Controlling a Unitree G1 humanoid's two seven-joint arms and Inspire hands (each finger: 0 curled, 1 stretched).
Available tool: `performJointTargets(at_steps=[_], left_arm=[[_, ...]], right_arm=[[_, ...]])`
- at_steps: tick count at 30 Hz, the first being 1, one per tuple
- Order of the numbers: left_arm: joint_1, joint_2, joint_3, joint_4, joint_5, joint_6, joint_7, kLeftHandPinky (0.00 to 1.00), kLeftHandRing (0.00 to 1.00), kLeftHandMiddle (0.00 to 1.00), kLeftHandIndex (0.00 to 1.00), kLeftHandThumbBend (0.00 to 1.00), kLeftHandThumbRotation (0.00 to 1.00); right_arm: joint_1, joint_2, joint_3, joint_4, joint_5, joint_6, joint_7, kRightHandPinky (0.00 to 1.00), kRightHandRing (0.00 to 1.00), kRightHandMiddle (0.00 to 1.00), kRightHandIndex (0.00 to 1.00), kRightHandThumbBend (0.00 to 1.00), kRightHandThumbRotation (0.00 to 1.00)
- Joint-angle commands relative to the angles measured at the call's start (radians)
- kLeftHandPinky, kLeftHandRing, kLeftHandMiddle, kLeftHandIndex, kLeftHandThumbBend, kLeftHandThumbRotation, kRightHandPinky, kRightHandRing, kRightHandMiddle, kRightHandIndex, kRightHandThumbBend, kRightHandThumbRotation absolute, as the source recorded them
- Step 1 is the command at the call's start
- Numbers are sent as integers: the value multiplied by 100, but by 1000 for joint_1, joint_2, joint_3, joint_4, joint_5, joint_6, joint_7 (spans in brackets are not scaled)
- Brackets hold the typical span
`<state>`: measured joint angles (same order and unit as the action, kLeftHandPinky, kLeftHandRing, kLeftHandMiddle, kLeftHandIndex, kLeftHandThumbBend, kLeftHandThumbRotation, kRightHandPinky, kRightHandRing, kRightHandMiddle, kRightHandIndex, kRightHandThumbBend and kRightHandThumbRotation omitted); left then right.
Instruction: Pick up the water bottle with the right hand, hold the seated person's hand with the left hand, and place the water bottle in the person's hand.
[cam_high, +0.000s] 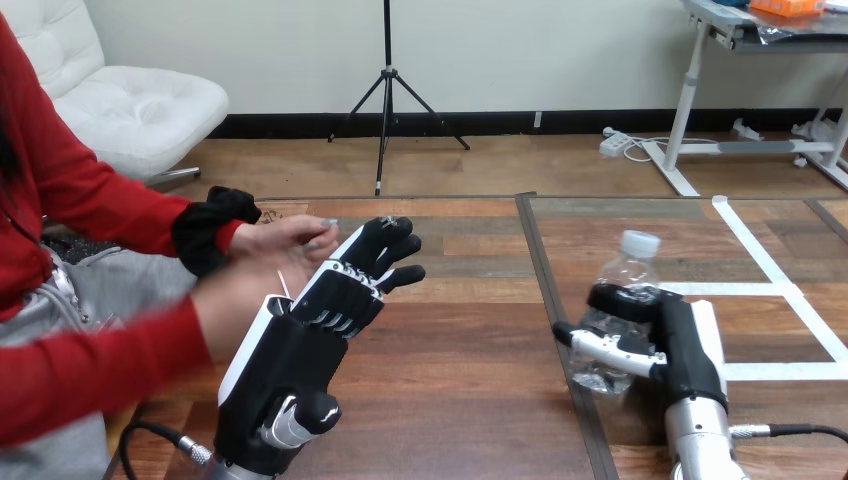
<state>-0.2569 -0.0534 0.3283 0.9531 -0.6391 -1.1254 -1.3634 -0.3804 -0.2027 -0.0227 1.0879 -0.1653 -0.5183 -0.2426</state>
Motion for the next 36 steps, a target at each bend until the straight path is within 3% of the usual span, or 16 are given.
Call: performJointTargets(at_steps=[1,5,8,12,21,32,36], left_arm=[[-55,5,-6,6,20,-33,20,84,91,94,92,100,78],[-49,11,-13,1,49,-63,49,84,92,94,91,100,79],[-50,16,-15,3,57,-124,50,84,92,95,91,100,79],[-42,35,-25,2,115,-208,100,84,93,96,92,100,82],[-23,91,-58,-19,220,-289,185,91,98,99,95,100,83],[-16,141,-123,-43,201,-366,267,94,98,99,96,100,75],[-9,167,-122,-37,238,-411,327,95,99,99,97,100,75]], right_arm=[[-24,-10,23,-127,-21,-34,14,26,32,43,48,84,0],[-9,-11,26,-175,-25,-21,29,26,32,43,48,85,0],[4,-15,33,-218,-40,-5,33,26,32,43,48,85,0],[22,-20,48,-281,-64,-10,51,26,32,43,48,86,0],[50,-9,52,-393,-63,35,106,25,32,44,48,88,0],[64,-5,74,-484,-98,94,122,24,30,42,47,90,0],[67,-1,80,-509,-103,115,130,24,30,42,47,90,0]])
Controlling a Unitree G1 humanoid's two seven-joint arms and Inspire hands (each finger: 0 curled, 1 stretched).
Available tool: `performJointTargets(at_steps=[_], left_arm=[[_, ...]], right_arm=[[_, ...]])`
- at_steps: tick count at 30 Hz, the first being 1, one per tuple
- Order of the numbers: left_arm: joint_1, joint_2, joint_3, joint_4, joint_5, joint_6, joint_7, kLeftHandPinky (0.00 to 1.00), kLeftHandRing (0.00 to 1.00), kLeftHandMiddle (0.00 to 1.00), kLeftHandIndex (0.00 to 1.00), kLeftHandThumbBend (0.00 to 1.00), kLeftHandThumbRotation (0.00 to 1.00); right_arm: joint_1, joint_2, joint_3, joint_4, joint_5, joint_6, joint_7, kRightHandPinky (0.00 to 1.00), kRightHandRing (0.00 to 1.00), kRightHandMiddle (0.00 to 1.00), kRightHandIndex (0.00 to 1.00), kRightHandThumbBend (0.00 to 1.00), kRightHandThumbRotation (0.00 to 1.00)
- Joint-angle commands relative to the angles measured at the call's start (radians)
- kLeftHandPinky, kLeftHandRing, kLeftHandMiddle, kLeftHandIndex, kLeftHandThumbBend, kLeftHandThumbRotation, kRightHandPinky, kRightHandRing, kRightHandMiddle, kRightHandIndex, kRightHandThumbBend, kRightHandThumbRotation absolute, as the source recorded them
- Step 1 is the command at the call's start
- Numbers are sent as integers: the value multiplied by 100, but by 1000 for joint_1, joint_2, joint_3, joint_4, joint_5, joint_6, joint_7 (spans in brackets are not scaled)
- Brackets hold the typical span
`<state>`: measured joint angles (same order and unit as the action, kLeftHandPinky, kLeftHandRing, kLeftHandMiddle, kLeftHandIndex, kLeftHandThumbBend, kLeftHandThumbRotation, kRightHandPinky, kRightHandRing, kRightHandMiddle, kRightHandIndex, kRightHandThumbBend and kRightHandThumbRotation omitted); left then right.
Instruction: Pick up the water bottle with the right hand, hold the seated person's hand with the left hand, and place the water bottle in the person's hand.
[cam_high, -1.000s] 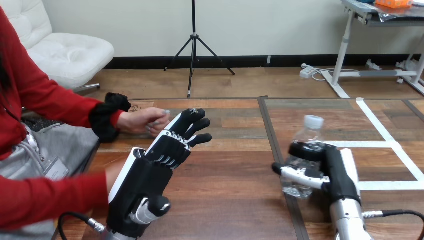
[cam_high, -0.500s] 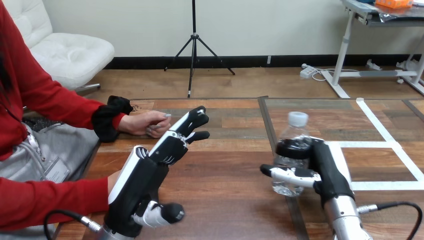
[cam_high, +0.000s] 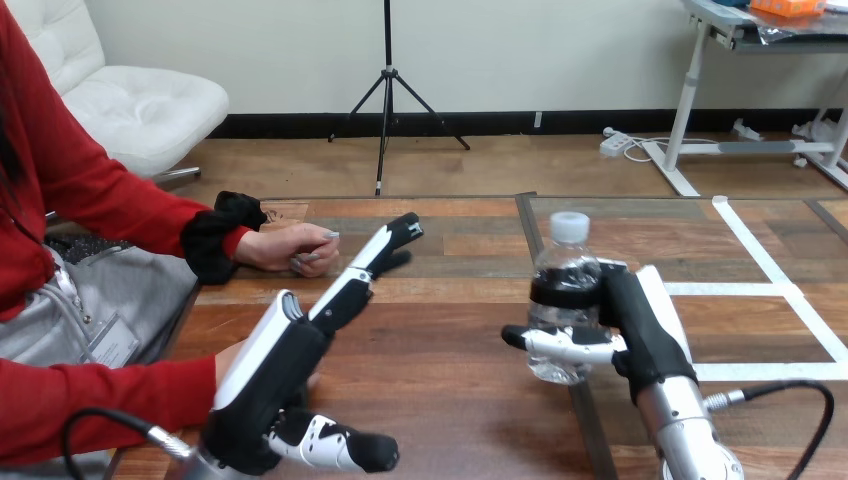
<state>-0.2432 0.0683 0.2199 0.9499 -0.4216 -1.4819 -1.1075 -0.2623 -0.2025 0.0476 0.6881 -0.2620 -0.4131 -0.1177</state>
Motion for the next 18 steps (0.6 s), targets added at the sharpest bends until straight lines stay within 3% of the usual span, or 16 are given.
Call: performJointTargets(at_steps=[1,8,14,18], left_arm=[[-21,50,-10,-33,35,-63,87,95,99,99,98,100,76],[-20,85,38,-25,140,-111,198,96,100,100,99,100,77],[-15,124,102,-54,258,-69,303,94,100,99,100,100,73],[-18,173,138,-73,349,-35,365,94,100,100,100,100,68]], right_arm=[[-51,-1,10,-113,-7,15,6,24,30,42,47,90,0],[-55,0,18,-128,-14,41,10,24,30,43,47,91,0],[-59,-5,25,-133,-20,46,9,24,31,43,47,91,0],[-63,-6,27,-132,-20,45,8,24,31,43,47,91,0]])
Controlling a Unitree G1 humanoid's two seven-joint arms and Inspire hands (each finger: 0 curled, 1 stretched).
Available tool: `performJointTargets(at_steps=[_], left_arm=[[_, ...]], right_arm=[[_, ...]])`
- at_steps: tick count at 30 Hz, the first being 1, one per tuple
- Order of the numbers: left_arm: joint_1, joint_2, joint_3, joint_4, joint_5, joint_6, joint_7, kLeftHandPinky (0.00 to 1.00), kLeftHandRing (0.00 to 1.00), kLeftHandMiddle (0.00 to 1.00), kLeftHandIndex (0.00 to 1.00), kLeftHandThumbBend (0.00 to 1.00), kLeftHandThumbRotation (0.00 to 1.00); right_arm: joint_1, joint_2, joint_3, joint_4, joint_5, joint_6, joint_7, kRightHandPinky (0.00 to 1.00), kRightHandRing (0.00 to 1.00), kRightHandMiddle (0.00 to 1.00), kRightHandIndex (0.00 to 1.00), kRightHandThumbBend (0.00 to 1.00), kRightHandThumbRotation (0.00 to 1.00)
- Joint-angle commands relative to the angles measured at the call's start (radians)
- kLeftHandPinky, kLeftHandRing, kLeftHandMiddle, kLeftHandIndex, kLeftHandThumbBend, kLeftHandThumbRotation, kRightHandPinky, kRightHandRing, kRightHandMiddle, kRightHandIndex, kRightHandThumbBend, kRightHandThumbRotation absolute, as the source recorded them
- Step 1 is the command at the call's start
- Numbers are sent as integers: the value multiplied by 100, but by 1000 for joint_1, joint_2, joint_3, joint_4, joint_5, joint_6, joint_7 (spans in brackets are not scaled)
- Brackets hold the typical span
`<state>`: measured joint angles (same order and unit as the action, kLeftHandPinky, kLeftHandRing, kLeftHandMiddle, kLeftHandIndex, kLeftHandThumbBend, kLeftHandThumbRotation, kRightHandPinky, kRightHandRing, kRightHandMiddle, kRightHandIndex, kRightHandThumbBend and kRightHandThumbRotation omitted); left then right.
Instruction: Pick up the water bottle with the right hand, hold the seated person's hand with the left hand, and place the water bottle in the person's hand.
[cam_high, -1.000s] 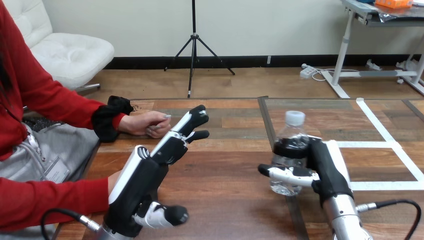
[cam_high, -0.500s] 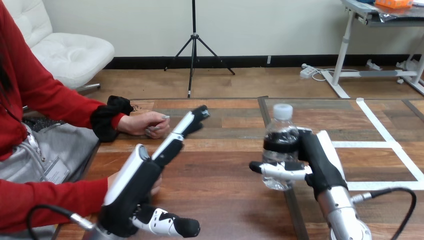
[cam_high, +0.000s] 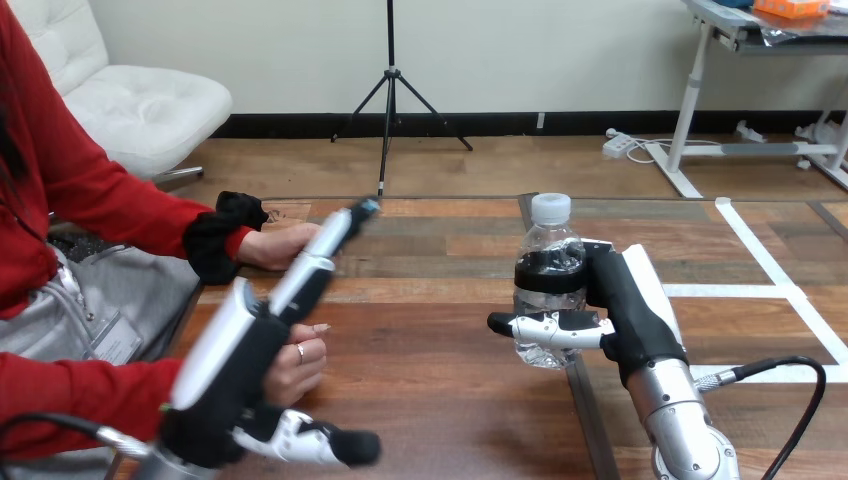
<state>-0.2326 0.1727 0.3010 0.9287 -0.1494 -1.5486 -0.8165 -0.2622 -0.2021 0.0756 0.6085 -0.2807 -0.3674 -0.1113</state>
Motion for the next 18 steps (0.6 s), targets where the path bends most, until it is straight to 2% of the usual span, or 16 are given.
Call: performJointTargets(at_steps=[1,6,11,18], left_arm=[[-29,80,65,-55,99,38,90,94,100,100,100,100,68],[-39,137,91,-49,203,74,170,95,100,100,100,100,66],[-42,184,116,-56,322,108,263,96,100,100,100,100,60],[-42,252,122,-57,507,161,430,98,100,100,100,100,56]], right_arm=[[-64,-7,-1,-52,-1,0,2,24,31,43,47,91,0],[-67,-10,-1,-55,2,7,8,23,30,43,47,90,0],[-69,-12,-3,-63,4,17,14,23,30,43,47,90,0],[-72,-12,-9,-65,16,21,26,23,30,43,47,90,0]])
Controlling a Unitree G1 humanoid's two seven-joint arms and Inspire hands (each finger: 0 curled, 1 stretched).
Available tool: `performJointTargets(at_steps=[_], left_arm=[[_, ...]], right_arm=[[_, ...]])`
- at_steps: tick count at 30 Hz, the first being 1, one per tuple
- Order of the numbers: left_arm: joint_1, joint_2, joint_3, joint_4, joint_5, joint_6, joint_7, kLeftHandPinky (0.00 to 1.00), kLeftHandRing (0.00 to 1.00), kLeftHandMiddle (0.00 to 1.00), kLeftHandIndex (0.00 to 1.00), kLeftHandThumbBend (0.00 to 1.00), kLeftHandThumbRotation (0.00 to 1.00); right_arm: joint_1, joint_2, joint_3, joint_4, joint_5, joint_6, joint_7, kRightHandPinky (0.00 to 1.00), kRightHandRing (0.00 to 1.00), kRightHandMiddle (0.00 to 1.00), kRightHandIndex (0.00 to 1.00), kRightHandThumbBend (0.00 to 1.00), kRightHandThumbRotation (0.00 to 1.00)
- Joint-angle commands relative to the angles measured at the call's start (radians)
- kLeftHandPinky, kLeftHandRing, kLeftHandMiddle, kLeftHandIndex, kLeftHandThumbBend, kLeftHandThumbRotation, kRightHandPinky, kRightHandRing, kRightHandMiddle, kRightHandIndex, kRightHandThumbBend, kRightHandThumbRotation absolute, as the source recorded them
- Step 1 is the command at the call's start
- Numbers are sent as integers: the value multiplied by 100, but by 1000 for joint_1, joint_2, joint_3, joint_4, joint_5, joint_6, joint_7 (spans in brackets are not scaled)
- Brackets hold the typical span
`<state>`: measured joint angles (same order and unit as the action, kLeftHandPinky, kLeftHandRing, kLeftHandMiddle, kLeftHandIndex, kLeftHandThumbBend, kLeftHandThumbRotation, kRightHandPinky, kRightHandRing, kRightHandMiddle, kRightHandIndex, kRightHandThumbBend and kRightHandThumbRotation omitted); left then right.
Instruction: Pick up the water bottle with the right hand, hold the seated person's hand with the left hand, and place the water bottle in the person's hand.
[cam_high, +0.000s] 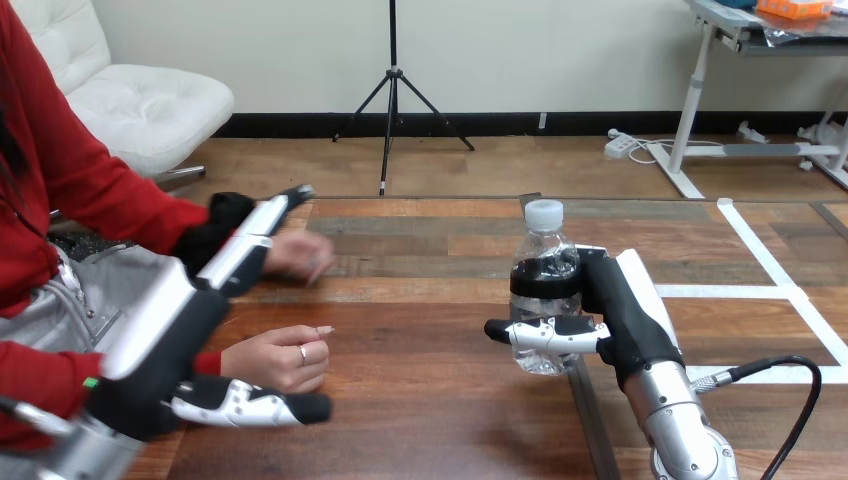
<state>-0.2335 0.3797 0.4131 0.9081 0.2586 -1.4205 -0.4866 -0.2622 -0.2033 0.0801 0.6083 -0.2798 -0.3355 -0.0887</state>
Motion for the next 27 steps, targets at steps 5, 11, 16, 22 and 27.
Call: performJointTargets(at_steps=[5,11,16,22,27], left_arm=[[-35,93,-15,-52,232,88,240,99,100,100,100,100,57],[-36,154,-79,-55,357,166,388,99,100,100,100,100,58],[-54,204,-149,-32,441,216,495,99,100,99,100,100,57],[-74,251,-230,-12,501,264,592,97,100,98,99,100,57],[-100,295,-309,1,568,319,676,96,99,97,99,100,60]], right_arm=[[-74,-13,-18,-67,21,-9,11,23,30,43,47,89,0],[-75,-18,-19,-72,21,-13,14,23,30,43,47,89,0],[-76,-22,-22,-77,21,-10,17,23,30,43,47,89,0],[-75,-25,-28,-82,25,-13,21,23,30,43,47,89,0],[-74,-27,-35,-93,39,-10,34,22,30,43,48,88,0]])
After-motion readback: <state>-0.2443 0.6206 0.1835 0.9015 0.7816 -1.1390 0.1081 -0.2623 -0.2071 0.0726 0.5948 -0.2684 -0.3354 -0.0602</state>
